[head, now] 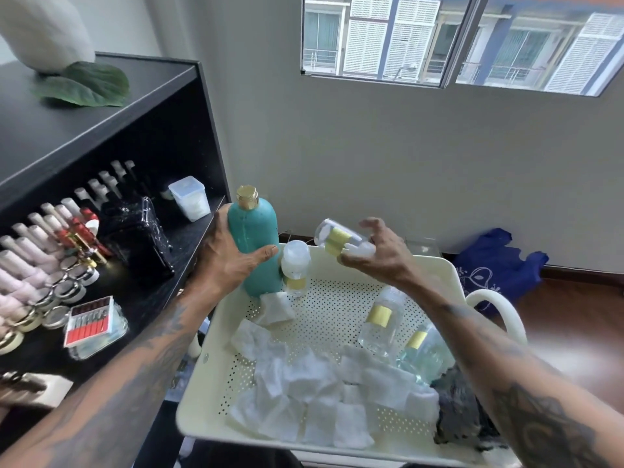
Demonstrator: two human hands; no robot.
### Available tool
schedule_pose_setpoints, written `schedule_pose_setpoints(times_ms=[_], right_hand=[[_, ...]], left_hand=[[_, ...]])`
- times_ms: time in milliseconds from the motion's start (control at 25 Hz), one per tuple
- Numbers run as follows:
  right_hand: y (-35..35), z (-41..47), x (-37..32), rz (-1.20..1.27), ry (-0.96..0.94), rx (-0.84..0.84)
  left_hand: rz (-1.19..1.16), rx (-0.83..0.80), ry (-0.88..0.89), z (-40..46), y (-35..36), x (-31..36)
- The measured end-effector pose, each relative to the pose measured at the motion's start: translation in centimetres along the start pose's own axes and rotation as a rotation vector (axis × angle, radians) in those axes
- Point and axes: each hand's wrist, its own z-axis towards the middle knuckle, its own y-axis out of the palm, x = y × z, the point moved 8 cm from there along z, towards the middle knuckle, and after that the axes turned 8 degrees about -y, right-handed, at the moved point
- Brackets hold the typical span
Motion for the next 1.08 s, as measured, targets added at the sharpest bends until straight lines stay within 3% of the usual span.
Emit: schedule_pose_setpoints(times_ms=[200, 360, 560, 640, 720, 840, 880, 960, 1080], right_hand=[[-0.5, 1.9, -3.6, -0.281, -0.154, -0.191], [5.2, 1.2, -3.8, -0.251, -0.182, -0.288], [4.8, -0.4, -3.2, -0.163, -0.113, -0.285], [2.4, -1.3, -2.4, -0.138, -0.039, -0.257], [-1.4, -2.0, -0.5, -0.28, 0.075, -0.213], [-6.7, -4.6, 4.2, -0.668, 0.324, -0.377], [-7.3, -5.6, 5.3, -0.722, 0.389, -0.455], [-6.9, -6.9, 6.8, -0.784, 0.481, -0.579], [-5.8, -7.6, 7.5, -0.881, 0.522, -0.645]], left_hand=[[-0.012, -0.006, -0.003, 0.1, 0.1, -0.4], [-0.004, -0.001, 0.007, 0.2, 0.1, -0.4], [0.001, -0.006, 0.021, 0.1, 0.2, -0.1], [0.019, -0.031, 0.004, -0.3, 0.2, -0.2], [-0.023, 0.053, 0.003, -1.8, -1.3, -0.5], [-0.074, 0.35, 0.258, -7.3, -3.2, 1.5], [-0.055, 0.366, 0.372, -9.2, -2.3, 2.7], [-0.017, 0.16, 0.504, -11.7, 2.6, 5.2], [0.159, -0.29, 0.309, -12.3, 12.5, 7.3]])
